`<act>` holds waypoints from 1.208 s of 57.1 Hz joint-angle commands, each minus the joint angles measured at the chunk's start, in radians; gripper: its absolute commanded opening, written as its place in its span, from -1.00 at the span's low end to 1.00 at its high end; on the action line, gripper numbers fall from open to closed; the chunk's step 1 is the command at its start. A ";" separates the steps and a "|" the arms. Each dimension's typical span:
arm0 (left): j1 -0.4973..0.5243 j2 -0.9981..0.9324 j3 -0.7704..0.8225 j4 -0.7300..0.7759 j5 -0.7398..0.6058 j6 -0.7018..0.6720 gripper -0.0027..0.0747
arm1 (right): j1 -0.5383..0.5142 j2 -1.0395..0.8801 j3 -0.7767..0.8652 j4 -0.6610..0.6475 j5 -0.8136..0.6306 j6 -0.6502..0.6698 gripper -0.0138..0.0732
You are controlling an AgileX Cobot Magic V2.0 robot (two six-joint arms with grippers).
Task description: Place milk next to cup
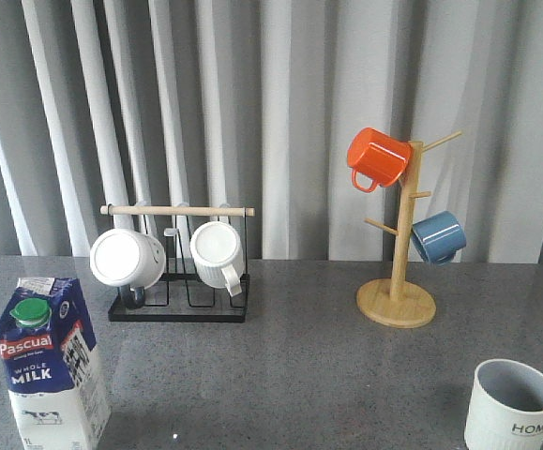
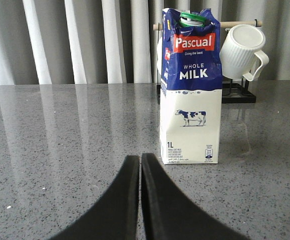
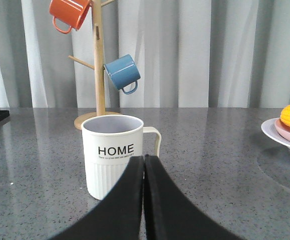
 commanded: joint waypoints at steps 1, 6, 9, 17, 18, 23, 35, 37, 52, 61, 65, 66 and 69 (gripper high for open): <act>0.003 -0.010 -0.016 -0.002 -0.072 -0.007 -0.95 | 0.001 -0.010 0.010 -0.010 -0.070 -0.013 -0.70; 0.003 -0.010 -0.016 -0.002 -0.072 -0.007 -0.95 | 0.001 -0.010 0.010 -0.010 -0.070 -0.013 -0.70; 0.003 -0.010 -0.016 -0.002 -0.072 -0.007 -0.95 | 0.001 -0.010 0.009 -0.010 -0.078 -0.013 -0.70; 0.003 -0.010 -0.020 -0.002 -0.078 -0.007 -0.95 | 0.001 -0.010 0.009 -0.010 -0.107 -0.013 -0.70; 0.003 -0.010 -0.022 -0.002 -0.080 -0.007 -0.95 | 0.001 -0.010 0.009 -0.010 -0.119 -0.013 -0.70; 0.003 -0.010 -0.024 -0.002 -0.153 -0.005 -0.95 | 0.001 -0.010 0.009 -0.010 -0.202 -0.013 -0.70; 0.003 -0.009 -0.030 -0.033 -0.489 -0.027 -0.95 | 0.001 -0.010 -0.007 0.059 -0.550 0.082 -0.70; 0.003 -0.009 -0.047 -0.057 -0.488 -0.053 -0.95 | 0.001 -0.009 -0.029 0.049 -0.536 0.092 -0.70; 0.003 0.277 -0.307 -0.081 -0.213 0.012 -0.95 | 0.001 0.313 -0.362 -0.132 0.057 0.093 -0.70; 0.003 0.587 -0.438 -0.158 -0.128 -0.121 -0.95 | 0.003 0.532 -0.412 -0.047 0.046 0.171 -0.70; 0.003 0.668 -0.475 -0.163 -0.128 -0.158 -0.95 | 0.003 0.578 -0.411 -0.052 0.030 0.167 -0.70; 0.003 0.679 -0.479 -0.163 -0.130 -0.160 -0.95 | 0.003 0.583 -0.411 -0.061 0.029 0.162 -0.70; 0.003 0.715 -0.489 -0.161 -0.133 -0.163 -0.95 | 0.003 0.598 -0.411 -0.074 0.029 0.153 -0.70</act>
